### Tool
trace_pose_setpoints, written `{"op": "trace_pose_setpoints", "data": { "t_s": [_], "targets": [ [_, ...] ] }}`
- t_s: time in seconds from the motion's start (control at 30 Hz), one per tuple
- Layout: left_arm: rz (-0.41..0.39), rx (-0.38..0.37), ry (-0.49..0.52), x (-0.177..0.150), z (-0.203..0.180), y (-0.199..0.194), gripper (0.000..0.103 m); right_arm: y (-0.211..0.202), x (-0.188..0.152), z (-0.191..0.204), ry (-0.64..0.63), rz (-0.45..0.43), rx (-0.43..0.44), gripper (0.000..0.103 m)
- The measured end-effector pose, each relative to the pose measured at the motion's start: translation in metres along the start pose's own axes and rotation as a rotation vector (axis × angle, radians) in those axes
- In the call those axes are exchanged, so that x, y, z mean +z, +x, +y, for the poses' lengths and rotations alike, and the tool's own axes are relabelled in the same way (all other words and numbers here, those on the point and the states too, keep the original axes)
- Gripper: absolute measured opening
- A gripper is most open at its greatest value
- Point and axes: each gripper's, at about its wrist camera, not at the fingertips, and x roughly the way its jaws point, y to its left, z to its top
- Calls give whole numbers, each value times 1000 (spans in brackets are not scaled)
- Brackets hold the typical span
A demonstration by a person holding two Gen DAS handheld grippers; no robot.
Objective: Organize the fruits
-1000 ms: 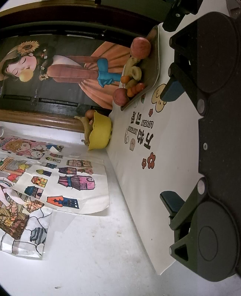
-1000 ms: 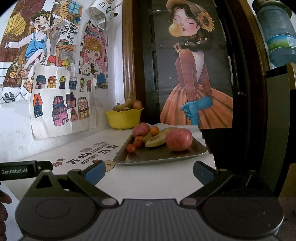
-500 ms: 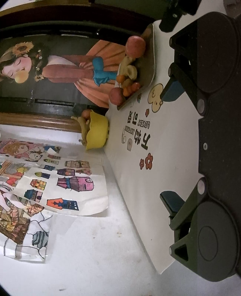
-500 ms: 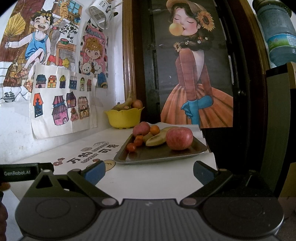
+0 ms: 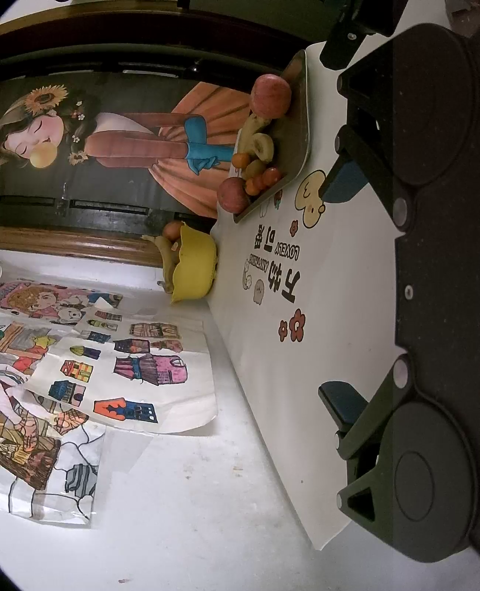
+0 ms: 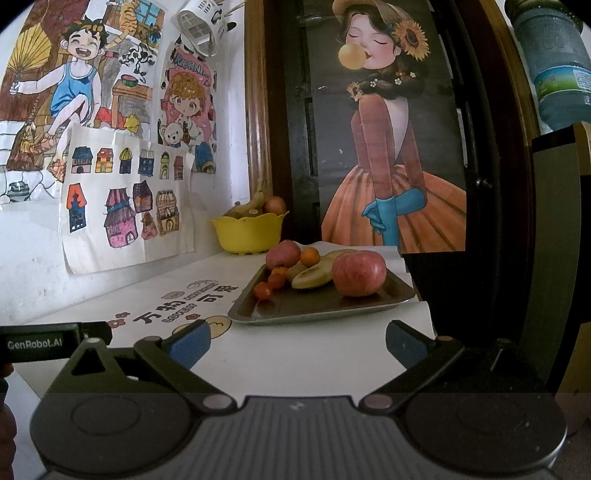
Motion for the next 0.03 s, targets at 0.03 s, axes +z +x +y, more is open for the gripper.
{"op": "trace_pose_setpoints", "data": {
  "t_s": [0.03],
  "targets": [
    [0,-1,-1,0,0,0,102,0,0,0,0,0,-1,103]
  ]
}}
